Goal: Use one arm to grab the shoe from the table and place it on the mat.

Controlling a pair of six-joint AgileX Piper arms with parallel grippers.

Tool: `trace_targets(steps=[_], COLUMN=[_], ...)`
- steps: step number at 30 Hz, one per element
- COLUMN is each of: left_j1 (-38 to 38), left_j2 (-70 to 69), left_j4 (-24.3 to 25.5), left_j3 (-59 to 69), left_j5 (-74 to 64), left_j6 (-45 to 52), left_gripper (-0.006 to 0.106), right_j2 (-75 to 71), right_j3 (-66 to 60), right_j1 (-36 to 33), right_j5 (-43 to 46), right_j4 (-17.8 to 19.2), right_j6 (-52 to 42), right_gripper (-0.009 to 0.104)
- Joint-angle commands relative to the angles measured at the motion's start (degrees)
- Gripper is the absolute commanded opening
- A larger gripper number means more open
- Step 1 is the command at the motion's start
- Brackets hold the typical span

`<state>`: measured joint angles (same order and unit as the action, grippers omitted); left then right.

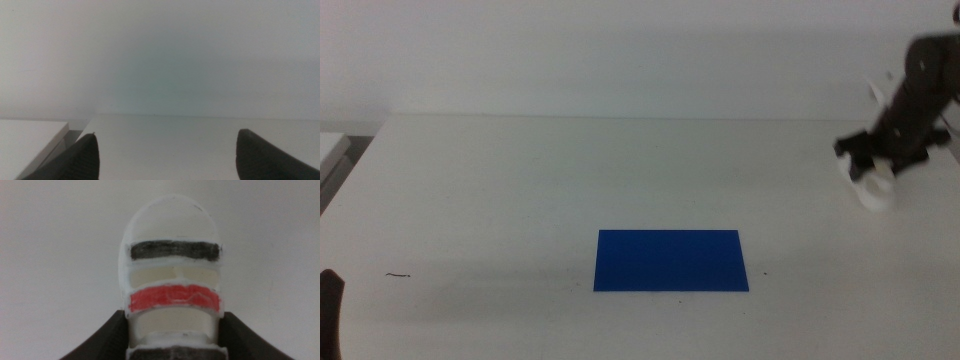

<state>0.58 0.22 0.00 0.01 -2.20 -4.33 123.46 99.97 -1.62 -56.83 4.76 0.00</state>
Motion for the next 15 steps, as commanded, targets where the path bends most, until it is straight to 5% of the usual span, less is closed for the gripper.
trace_targets(steps=[1,15], left_j1=[0.0,0.0], left_j2=[-0.2,-0.2], left_j4=[0.0,0.0], left_j3=[0.0,0.0], left_j5=[0.6,0.6], left_j6=[-0.1,-0.1], left_gripper=[0.094,0.094], right_j2=[-4.4,-6.3], right_j3=[2.5,6.4], right_j1=[-3.7,-32.8], right_j5=[-3.3,-9.5], right_j4=[1.1,2.2], right_j6=[1.1,19.9], right_gripper=[0.019,0.019])
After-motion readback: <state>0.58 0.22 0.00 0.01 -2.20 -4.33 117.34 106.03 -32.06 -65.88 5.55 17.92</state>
